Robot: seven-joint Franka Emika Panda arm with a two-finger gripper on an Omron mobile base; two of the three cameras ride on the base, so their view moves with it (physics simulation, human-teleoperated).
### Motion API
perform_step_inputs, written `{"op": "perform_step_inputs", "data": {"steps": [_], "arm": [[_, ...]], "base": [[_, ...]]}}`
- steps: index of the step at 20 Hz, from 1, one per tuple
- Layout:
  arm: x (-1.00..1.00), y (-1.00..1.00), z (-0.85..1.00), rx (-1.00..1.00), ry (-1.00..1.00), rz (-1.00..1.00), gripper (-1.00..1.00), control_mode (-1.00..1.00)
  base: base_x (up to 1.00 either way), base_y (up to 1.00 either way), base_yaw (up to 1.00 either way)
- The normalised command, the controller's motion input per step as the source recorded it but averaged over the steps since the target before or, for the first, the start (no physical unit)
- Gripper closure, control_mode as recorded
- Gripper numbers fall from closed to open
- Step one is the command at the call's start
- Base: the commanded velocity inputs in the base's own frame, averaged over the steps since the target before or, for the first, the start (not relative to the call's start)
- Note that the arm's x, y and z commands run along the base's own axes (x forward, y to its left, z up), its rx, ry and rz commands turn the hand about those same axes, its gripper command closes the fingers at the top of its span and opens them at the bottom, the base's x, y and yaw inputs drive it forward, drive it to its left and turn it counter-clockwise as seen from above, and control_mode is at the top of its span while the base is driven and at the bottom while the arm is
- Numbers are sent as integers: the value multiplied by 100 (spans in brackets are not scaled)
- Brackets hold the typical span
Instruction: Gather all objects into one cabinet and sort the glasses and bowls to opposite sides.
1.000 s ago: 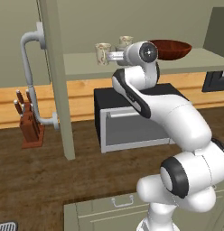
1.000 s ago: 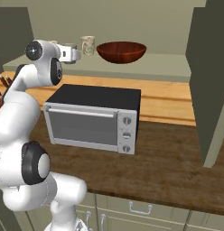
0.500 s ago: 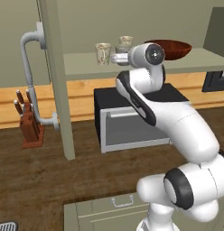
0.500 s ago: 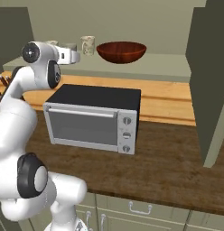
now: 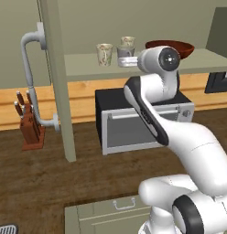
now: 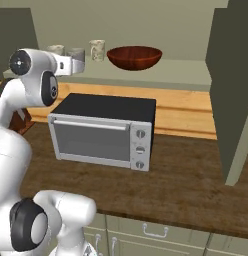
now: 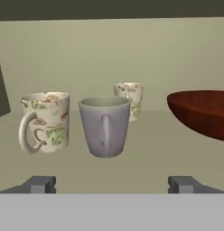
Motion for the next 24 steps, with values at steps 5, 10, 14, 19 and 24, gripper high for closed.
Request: {"op": "perform_step_inputs", "data": {"steps": [5,10,14,19,24], "arm": [[-100,-14,38,0,5,-1,-100,-100],[-100,-18,28,0,10,-3,-100,-100],[-100,-31,0,0,8,0,-100,-100],[-100,-23,0,0,8,0,-100,-100],[-92,-8,0,0,9,0,-100,-100]], "base": [[0,0,0],[0,0,0],[0,0,0],[0,0,0],[0,0,0]]}}
